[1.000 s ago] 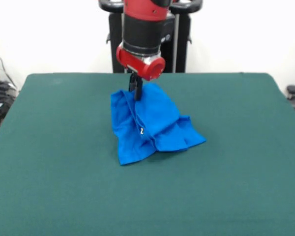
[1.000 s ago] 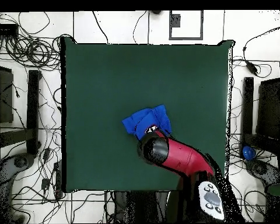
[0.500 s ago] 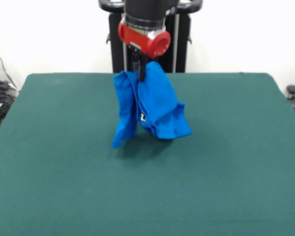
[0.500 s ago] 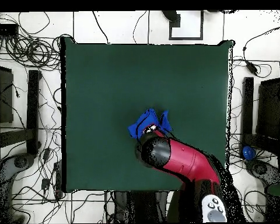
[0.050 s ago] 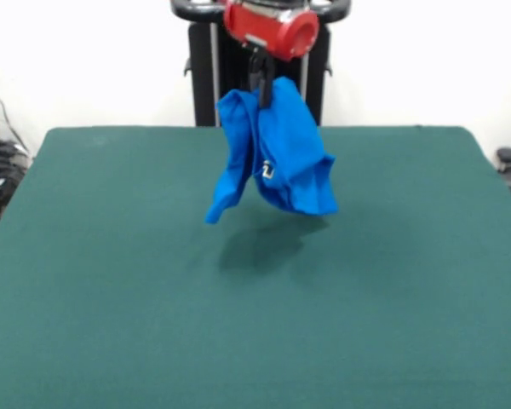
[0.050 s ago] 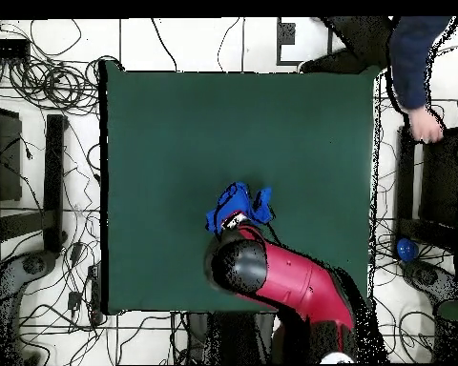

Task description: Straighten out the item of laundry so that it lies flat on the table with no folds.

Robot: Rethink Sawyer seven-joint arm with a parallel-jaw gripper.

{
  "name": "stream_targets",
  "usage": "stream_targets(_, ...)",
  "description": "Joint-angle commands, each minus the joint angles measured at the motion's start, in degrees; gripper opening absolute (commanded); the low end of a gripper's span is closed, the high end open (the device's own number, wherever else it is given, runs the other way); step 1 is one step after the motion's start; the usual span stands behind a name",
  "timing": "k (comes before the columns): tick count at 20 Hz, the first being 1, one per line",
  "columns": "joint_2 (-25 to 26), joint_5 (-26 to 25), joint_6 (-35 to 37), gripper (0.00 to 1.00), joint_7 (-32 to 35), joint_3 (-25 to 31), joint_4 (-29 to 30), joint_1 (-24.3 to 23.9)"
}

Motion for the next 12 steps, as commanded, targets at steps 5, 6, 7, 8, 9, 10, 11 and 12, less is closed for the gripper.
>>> stream_targets(5, -2.1, 3.95, 3.4, 0.0, 10.73, 1.66, 9.1, 2.61)
stream_targets(6, -1.59, 4.01, 2.46, 0.0, 10.43, 2.0, 9.26, 2.23)
stream_targets(7, -1.08, 4.07, 1.51, 0.0, 10.14, 2.35, 9.41, 1.84)
stream_targets(8, -0.91, 4.07, 0.93, 0.0, 9.97, 2.56, 9.58, 1.64)
stream_targets(9, -0.74, 4.06, 0.34, 0.0, 9.81, 2.77, 9.76, 1.44)
stream_targets(10, -0.24, 4.04, -0.39, 0.0, 9.53, 3.08, 9.75, 0.98)
stream_targets(11, 0.2, 4.07, -1.11, 0.0, 9.27, 3.5, 9.78, 0.56)
stream_targets(12, 0.79, 4.02, -1.57, 0.0, 9.27, 3.65, 9.54, 0.45)
